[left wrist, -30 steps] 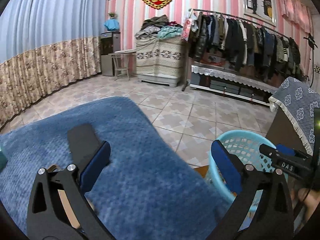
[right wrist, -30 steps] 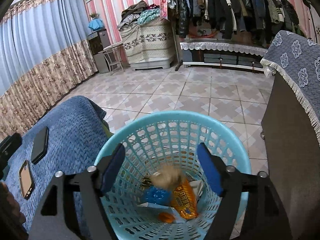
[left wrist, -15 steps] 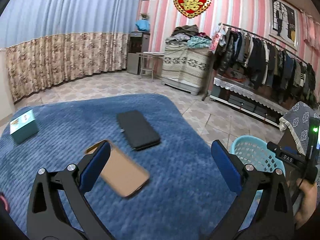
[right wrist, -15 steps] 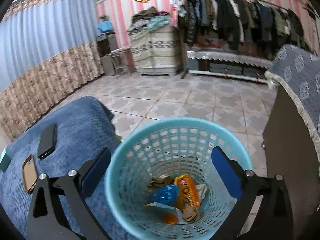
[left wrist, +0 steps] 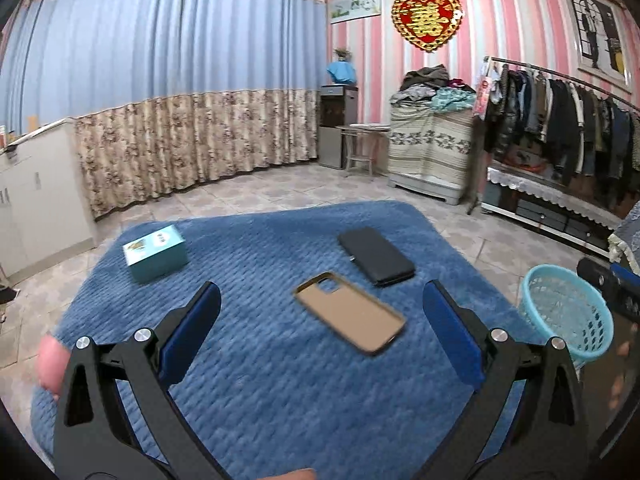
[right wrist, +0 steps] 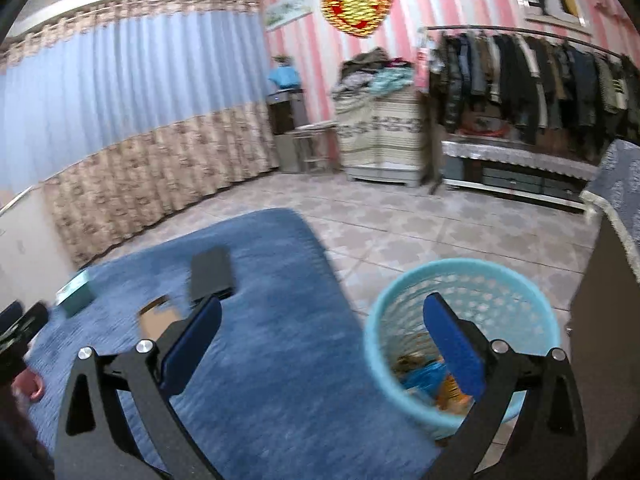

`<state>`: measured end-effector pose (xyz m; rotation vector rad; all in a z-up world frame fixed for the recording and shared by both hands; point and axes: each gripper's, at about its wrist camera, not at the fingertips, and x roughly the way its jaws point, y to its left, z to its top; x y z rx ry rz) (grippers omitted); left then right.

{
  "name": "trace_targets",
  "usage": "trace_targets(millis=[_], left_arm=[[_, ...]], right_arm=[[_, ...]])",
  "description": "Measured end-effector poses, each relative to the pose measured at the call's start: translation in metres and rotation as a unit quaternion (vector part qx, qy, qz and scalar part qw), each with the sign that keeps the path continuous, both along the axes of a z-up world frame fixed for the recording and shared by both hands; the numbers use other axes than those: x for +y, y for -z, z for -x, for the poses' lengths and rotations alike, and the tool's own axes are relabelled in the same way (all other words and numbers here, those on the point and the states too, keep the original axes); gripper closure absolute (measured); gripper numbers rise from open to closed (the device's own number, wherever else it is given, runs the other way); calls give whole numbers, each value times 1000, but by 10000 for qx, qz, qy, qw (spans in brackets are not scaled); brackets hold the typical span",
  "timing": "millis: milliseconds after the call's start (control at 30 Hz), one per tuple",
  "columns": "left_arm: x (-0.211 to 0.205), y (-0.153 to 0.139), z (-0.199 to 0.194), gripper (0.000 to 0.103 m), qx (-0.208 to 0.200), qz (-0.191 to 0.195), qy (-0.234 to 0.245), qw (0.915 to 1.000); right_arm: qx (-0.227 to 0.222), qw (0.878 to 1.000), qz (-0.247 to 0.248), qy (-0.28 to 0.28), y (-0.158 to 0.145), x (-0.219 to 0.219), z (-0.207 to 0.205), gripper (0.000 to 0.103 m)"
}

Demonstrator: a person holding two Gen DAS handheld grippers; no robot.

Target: Collect trash

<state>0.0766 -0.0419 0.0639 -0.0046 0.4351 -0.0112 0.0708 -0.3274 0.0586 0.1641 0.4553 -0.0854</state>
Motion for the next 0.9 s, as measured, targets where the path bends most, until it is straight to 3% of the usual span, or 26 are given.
trace_targets(millis=[300, 900], left_arm=[[15, 12, 33, 5, -191, -251, -260, 9992], [18, 28, 53, 5, -210, -234, -204, 9993]], right_arm=[[-94, 9967, 522, -610, 21, 74, 44, 4], [-147, 9971, 470, -578, 30, 74, 51, 4]])
